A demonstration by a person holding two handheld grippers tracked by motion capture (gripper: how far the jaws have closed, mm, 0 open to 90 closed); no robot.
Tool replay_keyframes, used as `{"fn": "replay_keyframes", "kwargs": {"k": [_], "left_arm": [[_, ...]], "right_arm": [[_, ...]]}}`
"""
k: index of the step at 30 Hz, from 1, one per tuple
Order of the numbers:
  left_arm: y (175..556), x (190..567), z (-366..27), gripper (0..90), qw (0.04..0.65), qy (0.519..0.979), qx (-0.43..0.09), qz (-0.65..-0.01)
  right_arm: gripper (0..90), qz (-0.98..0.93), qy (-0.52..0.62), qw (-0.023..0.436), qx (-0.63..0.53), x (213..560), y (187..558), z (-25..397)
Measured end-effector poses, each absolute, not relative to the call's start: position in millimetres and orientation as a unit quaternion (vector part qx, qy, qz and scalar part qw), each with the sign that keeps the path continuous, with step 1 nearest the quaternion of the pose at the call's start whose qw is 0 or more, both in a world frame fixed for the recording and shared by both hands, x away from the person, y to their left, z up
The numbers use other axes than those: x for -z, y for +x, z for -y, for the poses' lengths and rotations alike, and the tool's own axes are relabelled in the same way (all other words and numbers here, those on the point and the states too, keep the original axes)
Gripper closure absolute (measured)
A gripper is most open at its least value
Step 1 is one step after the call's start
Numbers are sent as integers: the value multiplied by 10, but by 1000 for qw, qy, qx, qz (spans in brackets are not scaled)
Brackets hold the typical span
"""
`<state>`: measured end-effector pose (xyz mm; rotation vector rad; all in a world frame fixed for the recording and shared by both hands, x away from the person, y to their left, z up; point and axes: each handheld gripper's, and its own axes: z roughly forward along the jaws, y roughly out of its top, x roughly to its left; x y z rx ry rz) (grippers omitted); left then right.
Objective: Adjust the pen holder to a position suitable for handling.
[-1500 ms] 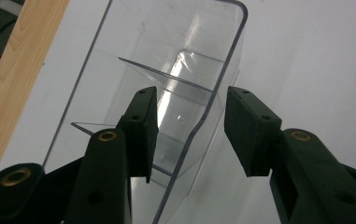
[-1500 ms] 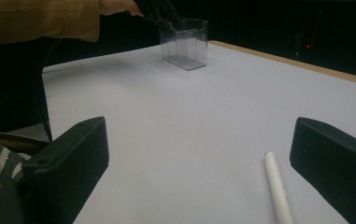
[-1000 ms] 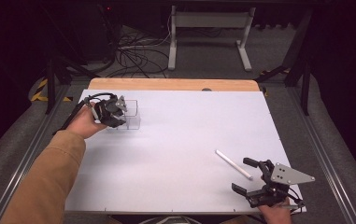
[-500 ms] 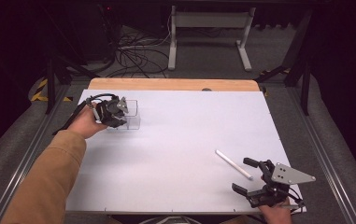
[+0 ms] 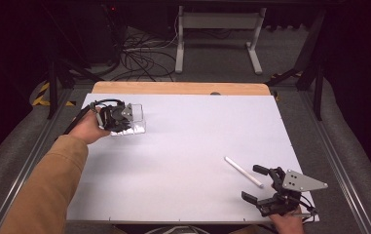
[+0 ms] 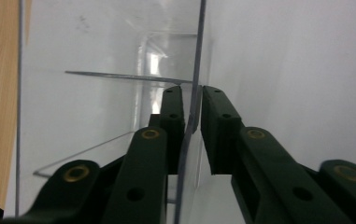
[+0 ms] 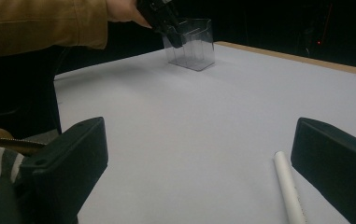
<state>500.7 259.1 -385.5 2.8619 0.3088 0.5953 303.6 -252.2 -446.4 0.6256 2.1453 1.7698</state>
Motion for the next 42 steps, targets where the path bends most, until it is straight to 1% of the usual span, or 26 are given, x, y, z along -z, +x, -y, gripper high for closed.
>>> {"fn": "replay_keyframes", "kwargs": {"k": [1,3,4,10,19,26,28,32,37,38,42], "left_arm": [[5017,3848,-2585,823,98,970,-201,-98],[5003,3854,-2562,877,96,973,-191,-92],[4996,3852,-2559,880,97,973,-187,-91],[4951,3800,-2504,883,111,974,-180,-85],[4791,3505,-2405,882,158,969,-175,-76],[4660,3348,-2268,883,196,966,-153,-70],[4612,3322,-2185,882,206,967,-137,-65],[4551,3313,-2077,882,210,967,-128,-58],[4418,3317,-1805,882,207,971,-117,-33],[4418,3317,-1805,882,207,971,-117,-33],[4328,3349,-1602,882,218,970,-101,-24]], "right_arm": [[46,-745,217,145,-614,4464,3036,2522],[46,-745,215,143,-615,4466,3038,2522],[47,-745,215,143,-615,4467,3038,2523],[47,-746,217,141,-614,4474,3040,2526],[46,-744,218,144,-614,4469,3031,2537],[47,-744,217,145,-615,4465,3028,2535],[46,-744,217,145,-615,4464,3027,2536],[47,-745,217,145,-615,4464,3028,2535],[47,-744,217,145,-615,4460,3024,2537],[46,-744,217,145,-615,4459,3022,2538],[47,-744,216,146,-616,4457,3019,2544]]}}
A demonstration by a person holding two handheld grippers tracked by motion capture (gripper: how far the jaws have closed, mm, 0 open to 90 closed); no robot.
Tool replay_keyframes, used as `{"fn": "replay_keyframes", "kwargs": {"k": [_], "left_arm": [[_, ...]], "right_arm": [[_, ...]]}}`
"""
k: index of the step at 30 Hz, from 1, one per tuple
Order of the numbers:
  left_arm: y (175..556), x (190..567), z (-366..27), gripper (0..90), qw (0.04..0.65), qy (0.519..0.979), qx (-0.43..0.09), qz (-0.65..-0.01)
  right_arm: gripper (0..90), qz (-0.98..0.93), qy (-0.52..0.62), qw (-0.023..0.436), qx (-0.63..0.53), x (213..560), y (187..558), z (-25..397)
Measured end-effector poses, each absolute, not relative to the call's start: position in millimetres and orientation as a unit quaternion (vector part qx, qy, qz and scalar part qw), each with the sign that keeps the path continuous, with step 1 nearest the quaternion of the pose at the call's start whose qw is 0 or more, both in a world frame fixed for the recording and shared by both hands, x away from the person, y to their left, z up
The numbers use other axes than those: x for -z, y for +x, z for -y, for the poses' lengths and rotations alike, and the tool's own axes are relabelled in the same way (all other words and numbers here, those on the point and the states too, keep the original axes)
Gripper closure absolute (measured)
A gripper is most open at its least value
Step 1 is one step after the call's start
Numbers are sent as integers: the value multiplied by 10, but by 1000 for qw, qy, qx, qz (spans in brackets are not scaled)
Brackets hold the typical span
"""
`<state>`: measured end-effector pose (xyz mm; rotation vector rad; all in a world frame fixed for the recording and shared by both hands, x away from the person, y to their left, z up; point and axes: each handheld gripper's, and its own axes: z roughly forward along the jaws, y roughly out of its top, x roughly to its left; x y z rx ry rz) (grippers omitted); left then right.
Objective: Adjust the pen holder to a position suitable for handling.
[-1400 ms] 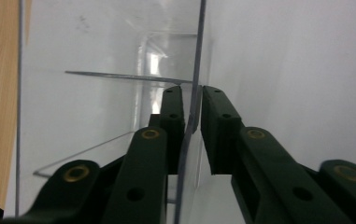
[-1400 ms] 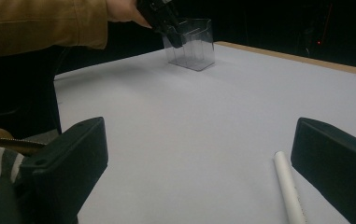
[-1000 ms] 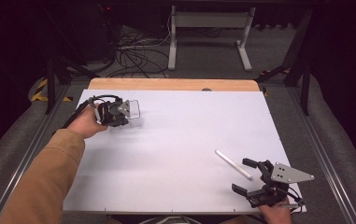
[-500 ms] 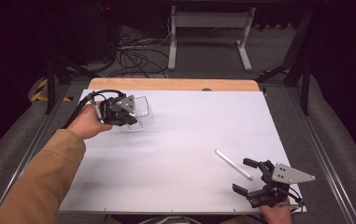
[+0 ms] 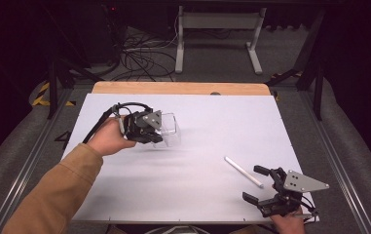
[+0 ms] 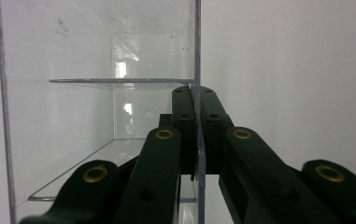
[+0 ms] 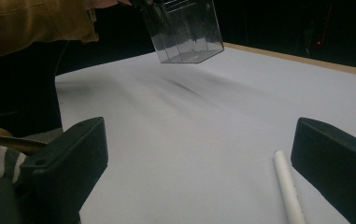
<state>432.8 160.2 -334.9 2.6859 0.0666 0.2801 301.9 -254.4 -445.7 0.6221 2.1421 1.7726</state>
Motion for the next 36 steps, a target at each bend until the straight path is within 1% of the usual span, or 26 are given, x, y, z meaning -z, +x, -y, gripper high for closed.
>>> {"fn": "replay_keyframes", "kwargs": {"k": [10,15,20,30,36], "left_arm": [[4269,3459,-1320,882,224,971,-78,-12],[4281,3580,-1125,882,206,976,-69,-5],[4295,3649,-1014,882,196,979,-61,-2],[4322,3763,-944,881,161,986,-50,-18],[4324,3779,-922,881,168,985,-47,-7]], "right_arm": [[47,-744,215,146,-615,4457,3016,2547],[47,-745,215,146,-615,4455,3012,2546],[47,-745,215,145,-615,4458,3009,2554],[48,-745,213,146,-616,4457,3009,2563],[47,-745,214,145,-615,4458,3008,2555]]}}
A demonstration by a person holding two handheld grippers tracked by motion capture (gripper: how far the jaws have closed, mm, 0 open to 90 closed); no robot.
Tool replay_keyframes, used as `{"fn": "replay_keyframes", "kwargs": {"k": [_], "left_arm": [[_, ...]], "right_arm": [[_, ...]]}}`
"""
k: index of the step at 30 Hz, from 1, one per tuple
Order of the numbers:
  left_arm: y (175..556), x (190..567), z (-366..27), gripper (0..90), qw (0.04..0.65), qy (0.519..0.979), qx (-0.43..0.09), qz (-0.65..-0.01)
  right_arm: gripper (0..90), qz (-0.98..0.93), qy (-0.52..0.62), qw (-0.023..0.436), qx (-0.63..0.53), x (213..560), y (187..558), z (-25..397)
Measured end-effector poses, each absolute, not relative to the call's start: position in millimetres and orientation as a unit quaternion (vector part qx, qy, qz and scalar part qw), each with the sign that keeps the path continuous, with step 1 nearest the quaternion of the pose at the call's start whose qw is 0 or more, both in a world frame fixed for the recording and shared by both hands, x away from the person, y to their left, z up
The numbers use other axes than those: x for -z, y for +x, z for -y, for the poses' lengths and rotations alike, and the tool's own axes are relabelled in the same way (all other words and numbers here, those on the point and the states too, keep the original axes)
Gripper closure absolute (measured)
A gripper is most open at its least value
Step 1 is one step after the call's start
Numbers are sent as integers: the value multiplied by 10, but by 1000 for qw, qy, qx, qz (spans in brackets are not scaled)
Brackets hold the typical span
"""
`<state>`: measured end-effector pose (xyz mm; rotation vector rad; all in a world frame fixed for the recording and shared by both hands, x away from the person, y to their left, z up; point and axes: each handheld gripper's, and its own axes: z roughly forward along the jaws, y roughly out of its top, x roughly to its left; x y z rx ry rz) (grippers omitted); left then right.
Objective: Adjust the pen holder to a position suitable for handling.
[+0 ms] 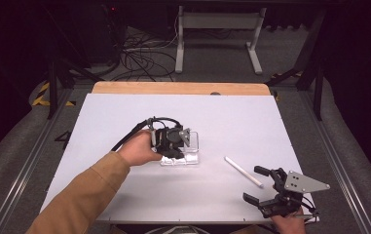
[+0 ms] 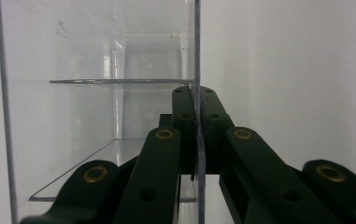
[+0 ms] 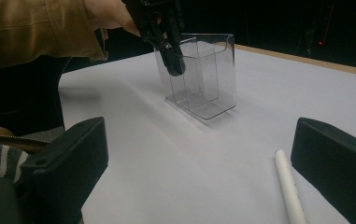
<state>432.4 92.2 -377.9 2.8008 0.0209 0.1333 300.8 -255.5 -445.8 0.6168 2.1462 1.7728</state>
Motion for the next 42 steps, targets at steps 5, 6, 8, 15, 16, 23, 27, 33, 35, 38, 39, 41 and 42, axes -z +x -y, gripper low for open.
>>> {"fn": "replay_keyframes", "kwargs": {"k": [5,6,8,15,16,23,27,33,35,38,39,41,42], "left_arm": [[4329,3805,-890,876,164,985,-43,-9],[4331,3803,-887,876,163,986,-44,-11],[4336,3810,-881,867,164,985,-49,-8],[4306,3826,-854,863,161,986,-47,8],[4305,3826,-852,858,159,986,-50,10],[4318,3811,-866,846,169,985,-44,-4],[4312,3733,-929,778,195,980,-46,-13],[4242,3537,-1129,632,285,957,-45,-37],[4199,3458,-1224,599,314,947,-53,-50],[4125,3381,-1364,508,355,930,-61,-70],[4097,3363,-1403,462,368,924,-69,-77],[4041,3335,-1480,409,385,916,-79,-87],[4015,3325,-1518,387,393,911,-85,-91]], "right_arm": [[48,-744,214,145,-616,4457,3006,2558],[48,-744,213,145,-616,4457,3006,2560],[48,-744,212,145,-617,4457,3006,2563],[48,-744,213,145,-617,4456,3005,2561],[48,-744,212,145,-617,4457,3006,2561],[48,-744,212,144,-617,4456,3008,2562],[48,-744,213,144,-616,4453,3006,2557],[49,-744,214,149,-615,4443,3017,2561],[49,-744,215,150,-615,4438,3019,2564],[48,-743,217,155,-614,4423,3027,2569],[49,-743,218,156,-613,4417,3028,2571],[49,-744,220,160,-610,4402,3033,2575],[49,-744,221,163,-609,4395,3034,2576]]}}
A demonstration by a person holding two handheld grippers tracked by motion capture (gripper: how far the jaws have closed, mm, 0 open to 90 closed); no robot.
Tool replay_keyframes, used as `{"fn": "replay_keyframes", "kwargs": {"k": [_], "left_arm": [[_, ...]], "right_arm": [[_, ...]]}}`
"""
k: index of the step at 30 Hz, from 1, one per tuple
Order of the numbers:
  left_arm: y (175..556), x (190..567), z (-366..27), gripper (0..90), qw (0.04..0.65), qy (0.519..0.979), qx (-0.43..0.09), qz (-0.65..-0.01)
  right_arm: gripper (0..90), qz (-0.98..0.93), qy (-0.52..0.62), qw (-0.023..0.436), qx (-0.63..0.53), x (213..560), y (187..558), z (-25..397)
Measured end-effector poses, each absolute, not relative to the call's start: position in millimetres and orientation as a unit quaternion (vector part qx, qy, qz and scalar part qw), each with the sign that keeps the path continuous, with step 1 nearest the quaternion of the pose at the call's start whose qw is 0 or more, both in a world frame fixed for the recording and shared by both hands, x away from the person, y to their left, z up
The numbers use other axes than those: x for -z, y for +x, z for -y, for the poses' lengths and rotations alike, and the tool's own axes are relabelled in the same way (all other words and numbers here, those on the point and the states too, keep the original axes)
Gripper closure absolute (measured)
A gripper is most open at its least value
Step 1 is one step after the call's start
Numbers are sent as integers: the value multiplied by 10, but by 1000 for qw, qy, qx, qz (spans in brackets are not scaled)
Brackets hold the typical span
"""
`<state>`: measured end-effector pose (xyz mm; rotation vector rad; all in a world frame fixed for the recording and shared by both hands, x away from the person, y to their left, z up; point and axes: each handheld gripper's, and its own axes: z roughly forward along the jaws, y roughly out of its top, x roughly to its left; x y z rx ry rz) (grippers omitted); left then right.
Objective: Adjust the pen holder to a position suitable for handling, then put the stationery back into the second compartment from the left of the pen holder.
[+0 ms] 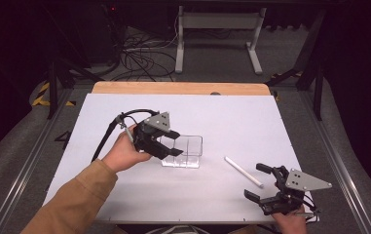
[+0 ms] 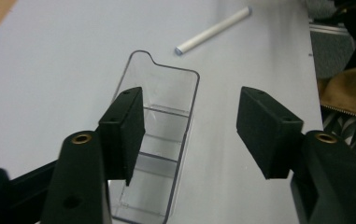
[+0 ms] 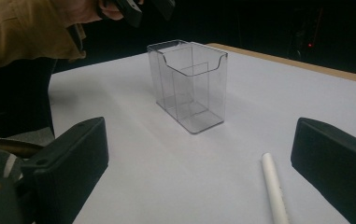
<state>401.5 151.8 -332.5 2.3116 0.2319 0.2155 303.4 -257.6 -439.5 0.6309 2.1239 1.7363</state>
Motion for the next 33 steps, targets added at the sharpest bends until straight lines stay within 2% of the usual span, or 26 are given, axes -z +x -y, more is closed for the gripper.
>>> {"fn": "replay_keyframes", "kwargs": {"k": [3,4,14,16,21,26,33], "left_arm": [[3934,3308,-1614,310,410,899,-108,-108],[3908,3309,-1645,255,418,894,-115,-115],[3675,3410,-1988,116,481,851,-123,-172],[3626,3458,-2062,46,493,840,-130,-184],[3465,3609,-2258,19,514,815,-165,-214],[3261,3820,-2529,25,542,787,-163,-246],[3066,4034,-2813,23,548,771,-177,-272]], "right_arm": [[48,-746,224,168,-605,4376,3038,2583],[45,-747,228,169,-601,4365,3042,2584],[46,-758,240,184,-577,4283,3066,2565],[49,-761,241,188,-572,4266,3073,2553],[50,-766,240,195,-564,4221,3084,2515],[50,-771,245,195,-555,4193,3104,2481],[60,-773,254,196,-548,4160,3132,2482]]}}
